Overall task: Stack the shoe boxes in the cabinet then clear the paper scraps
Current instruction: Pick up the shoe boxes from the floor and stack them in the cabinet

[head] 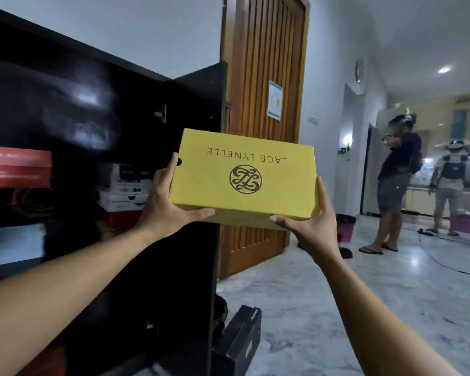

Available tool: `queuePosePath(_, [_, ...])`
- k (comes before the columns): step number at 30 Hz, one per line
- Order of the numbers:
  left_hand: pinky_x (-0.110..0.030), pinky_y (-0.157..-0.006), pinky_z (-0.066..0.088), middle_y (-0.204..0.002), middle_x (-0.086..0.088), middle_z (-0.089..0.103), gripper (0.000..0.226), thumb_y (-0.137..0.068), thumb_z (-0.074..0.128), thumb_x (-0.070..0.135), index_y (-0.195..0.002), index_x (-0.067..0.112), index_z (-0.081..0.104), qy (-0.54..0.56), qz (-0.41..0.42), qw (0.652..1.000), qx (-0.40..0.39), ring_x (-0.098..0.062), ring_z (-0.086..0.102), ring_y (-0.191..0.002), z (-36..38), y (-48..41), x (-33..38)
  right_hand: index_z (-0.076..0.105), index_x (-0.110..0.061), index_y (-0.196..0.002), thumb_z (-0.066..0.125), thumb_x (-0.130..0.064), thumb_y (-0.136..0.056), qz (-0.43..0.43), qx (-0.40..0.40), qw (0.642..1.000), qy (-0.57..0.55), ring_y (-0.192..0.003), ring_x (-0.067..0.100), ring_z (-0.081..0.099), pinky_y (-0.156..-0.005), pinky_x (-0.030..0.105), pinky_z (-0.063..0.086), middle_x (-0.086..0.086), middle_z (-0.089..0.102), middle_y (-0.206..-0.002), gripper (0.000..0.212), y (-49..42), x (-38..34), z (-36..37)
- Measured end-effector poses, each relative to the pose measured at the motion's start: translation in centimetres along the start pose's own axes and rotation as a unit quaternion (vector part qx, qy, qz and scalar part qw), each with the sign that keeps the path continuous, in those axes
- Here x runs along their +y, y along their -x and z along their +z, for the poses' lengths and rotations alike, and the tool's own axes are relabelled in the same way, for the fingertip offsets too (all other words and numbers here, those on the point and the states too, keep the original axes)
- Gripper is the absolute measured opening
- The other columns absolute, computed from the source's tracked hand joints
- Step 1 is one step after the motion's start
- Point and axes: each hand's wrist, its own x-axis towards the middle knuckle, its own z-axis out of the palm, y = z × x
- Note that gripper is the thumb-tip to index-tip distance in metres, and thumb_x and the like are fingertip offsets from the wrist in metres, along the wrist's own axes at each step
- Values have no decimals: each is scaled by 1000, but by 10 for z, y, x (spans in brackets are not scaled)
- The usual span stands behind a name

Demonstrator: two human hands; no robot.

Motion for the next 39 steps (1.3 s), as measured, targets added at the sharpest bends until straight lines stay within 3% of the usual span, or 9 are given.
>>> queuePosePath(9, [-37,-114,41,-146,5,45,146,-39,86,77,-159,35,16,-98,-91,985,112,-11,47,-132,-191,11,-24,24,-28,-158,92,-66,-41,-57,-164,973,-154,-138,8,40,-117,36,35,-12,43,-151,140,-26,-65,174])
queuePosePath(13, [-38,-112,43,-141,7,50,146,-31,95,67,-155,44,22,-133,-154,967,153,-13,50,-130,-250,21,-52,35,-31,-152,95,-56,-49,-62,-201,959,-192,-124,4,54,-104,34,51,-18,57,-134,122,-20,-72,262])
queuePosePath(16, [-35,-111,40,-134,4,45,140,-37,104,39,-156,36,29,-167,-185,950,186,-14,47,-126,-283,15,-70,45,-32,-144,96,-57,-49,-43,-213,950,-223,-116,7,61,-95,36,57,-13,63,-126,110,-22,-74,323])
queuePosePath(21, [-45,-106,46,-123,-3,44,130,-42,101,35,-154,27,37,-263,-204,909,250,-22,50,-117,-336,-13,-102,52,-30,-137,92,-25,-68,-36,-233,932,-274,-103,-8,60,-91,25,54,-19,64,-114,81,-42,-91,414])
queuePosePath(24, [-42,-105,46,-121,-2,43,123,-46,101,34,-153,26,39,-286,-200,899,265,-19,48,-114,-364,-36,-122,55,-36,-123,88,-12,-74,-61,-236,927,-284,-95,-16,60,-85,17,54,-19,65,-108,64,-63,-100,467])
queuePosePath(27, [-37,-101,44,-121,-1,42,112,-53,99,30,-150,26,42,-311,-179,893,273,-19,47,-115,-384,-67,-139,56,-26,-128,81,-5,-81,-57,-207,931,-297,-86,-20,58,-75,6,49,-23,61,-100,57,-90,-108,513])
queuePosePath(32, [-36,-97,45,-121,0,42,94,-61,97,27,-142,24,49,-340,-174,884,270,-22,47,-118,-405,-111,-181,53,-11,-140,72,-3,-89,-65,-185,938,-286,-104,12,57,-90,27,49,-14,58,-108,55,-131,-105,577])
queuePosePath(35, [-42,-101,47,-128,-5,44,92,-67,93,22,-145,22,43,-337,-173,880,286,-26,49,-121,-405,-124,-213,48,-13,-145,72,-3,-89,-69,-180,940,-280,-110,14,54,-96,34,49,-4,55,-121,62,-140,-101,606])
queuePosePath(39, [-40,-100,46,-142,-11,40,74,-79,82,4,-140,14,41,-369,-168,848,342,-30,47,-128,-398,-130,-248,48,-17,-127,74,-3,-87,-60,-185,941,-277,-103,16,57,-99,38,50,1,58,-109,50,-134,-90,638])
